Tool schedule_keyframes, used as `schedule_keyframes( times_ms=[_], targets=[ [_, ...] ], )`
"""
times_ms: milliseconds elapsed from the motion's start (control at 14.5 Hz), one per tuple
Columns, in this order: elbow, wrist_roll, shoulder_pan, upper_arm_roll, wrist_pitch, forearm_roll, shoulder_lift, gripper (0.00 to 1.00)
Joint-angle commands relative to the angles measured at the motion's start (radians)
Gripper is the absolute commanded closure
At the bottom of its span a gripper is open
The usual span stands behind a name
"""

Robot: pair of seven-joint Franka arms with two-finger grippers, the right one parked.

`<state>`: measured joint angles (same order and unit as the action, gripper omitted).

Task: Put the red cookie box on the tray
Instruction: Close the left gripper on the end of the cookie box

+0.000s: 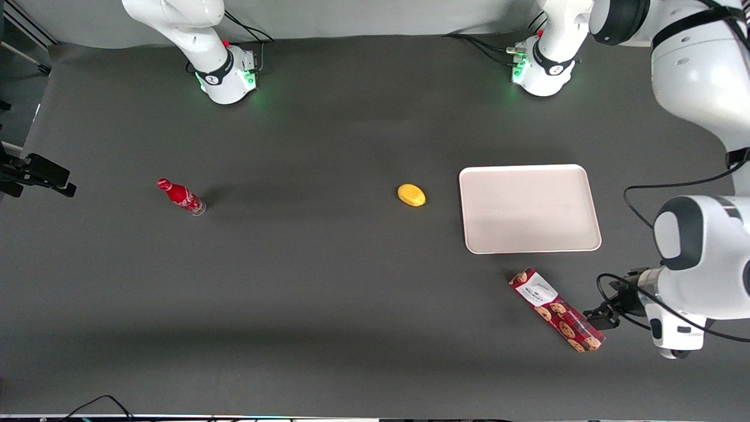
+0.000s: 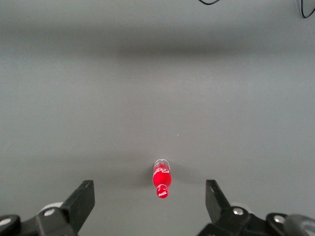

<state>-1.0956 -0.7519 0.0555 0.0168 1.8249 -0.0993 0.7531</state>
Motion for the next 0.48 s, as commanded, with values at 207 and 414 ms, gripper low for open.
schedule_keyframes(
  times_ms=[207,414],
  targets=[
    [-0.013,-0.040,0.030,0.018,0.129,-0.017,0.094,0.00],
    [-0.058,-0.041,0.044,0.015,0.215,-0.019,0.120,0.00]
  ],
)
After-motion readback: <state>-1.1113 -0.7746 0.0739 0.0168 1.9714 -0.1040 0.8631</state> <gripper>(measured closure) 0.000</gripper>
